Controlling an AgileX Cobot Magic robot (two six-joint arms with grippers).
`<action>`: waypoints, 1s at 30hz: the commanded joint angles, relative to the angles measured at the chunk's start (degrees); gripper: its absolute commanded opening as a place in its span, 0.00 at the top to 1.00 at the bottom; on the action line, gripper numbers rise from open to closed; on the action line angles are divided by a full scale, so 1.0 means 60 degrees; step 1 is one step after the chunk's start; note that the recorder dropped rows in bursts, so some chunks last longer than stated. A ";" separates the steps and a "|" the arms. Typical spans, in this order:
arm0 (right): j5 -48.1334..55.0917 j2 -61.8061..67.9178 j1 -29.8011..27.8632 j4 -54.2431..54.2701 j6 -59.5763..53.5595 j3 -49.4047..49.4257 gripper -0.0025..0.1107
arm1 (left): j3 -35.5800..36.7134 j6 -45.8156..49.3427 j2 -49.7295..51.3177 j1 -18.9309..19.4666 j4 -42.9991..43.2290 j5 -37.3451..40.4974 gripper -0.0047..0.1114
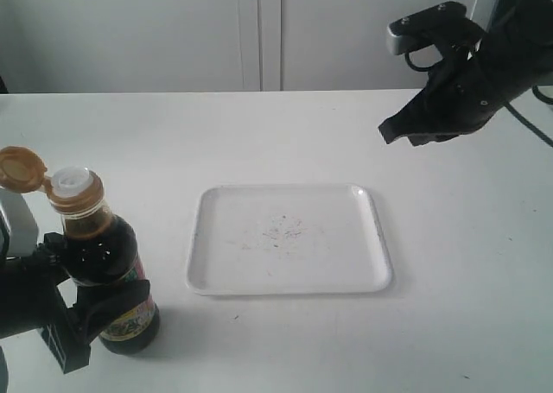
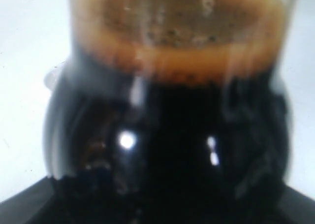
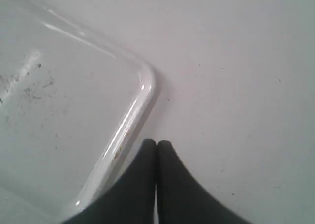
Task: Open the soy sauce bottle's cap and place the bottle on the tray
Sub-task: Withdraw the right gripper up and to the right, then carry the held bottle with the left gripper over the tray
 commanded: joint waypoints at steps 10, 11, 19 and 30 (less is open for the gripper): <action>-0.4072 -0.1174 -0.0061 -0.0128 -0.0492 0.3075 0.98 | 0.0026 -0.0162 -0.1689 -0.0028 -0.0967 0.0043 0.96; -0.4193 -0.1173 -0.0061 -0.0128 -0.0607 0.3180 0.98 | 0.0026 -0.0162 -0.1766 -0.0028 -0.1085 0.0043 0.96; -0.4658 -0.1106 -0.0061 -0.0128 -0.0665 0.3262 0.98 | -0.0067 -0.0662 -0.1888 -0.0028 -0.2804 0.0043 0.96; -0.4698 -0.1106 -0.0061 -0.0128 -0.0662 0.3315 0.98 | -0.1981 -0.0865 -0.1870 -0.2512 -0.4352 0.1504 0.96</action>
